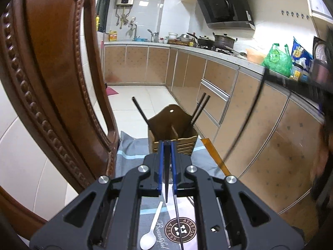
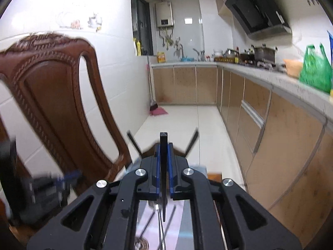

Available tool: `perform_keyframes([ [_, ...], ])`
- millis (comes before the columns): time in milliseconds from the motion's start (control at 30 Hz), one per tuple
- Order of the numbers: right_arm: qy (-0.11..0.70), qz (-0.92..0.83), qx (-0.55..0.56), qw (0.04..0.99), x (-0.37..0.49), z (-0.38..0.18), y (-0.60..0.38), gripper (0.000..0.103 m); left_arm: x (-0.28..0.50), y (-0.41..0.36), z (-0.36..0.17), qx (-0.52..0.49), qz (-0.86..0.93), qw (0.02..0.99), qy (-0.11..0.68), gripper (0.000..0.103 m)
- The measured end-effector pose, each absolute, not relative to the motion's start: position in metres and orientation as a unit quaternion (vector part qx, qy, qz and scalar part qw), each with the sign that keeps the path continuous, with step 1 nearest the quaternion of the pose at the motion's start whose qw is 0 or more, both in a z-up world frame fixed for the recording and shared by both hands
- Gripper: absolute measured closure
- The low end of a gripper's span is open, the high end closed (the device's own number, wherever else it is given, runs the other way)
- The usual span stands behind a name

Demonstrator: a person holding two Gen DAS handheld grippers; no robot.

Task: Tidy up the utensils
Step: 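Lift both held chopsticks and carry them up to the wooden holder, then insert both chopsticks into the holder and open both tools to release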

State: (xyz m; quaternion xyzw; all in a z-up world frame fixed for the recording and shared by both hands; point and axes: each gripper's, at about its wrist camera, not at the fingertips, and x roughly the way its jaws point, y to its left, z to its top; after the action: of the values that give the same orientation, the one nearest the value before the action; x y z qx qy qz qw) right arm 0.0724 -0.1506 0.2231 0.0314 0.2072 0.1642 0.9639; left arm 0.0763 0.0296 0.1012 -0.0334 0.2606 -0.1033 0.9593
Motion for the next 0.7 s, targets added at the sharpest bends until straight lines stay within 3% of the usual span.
perform_keyframes([
  [300, 0.183, 0.124, 0.039, 0.974, 0.168, 0.259, -0.122, 0.096, 0.086, 0.056, 0.093, -0.059, -0.092, 0.957, 0.270, 0.096],
  [700, 0.270, 0.105, 0.113, 0.950, 0.261, 0.145, -0.119, 0.095, 0.096, 0.057, 0.087, -0.066, -0.099, 0.951, 0.284, 0.096],
])
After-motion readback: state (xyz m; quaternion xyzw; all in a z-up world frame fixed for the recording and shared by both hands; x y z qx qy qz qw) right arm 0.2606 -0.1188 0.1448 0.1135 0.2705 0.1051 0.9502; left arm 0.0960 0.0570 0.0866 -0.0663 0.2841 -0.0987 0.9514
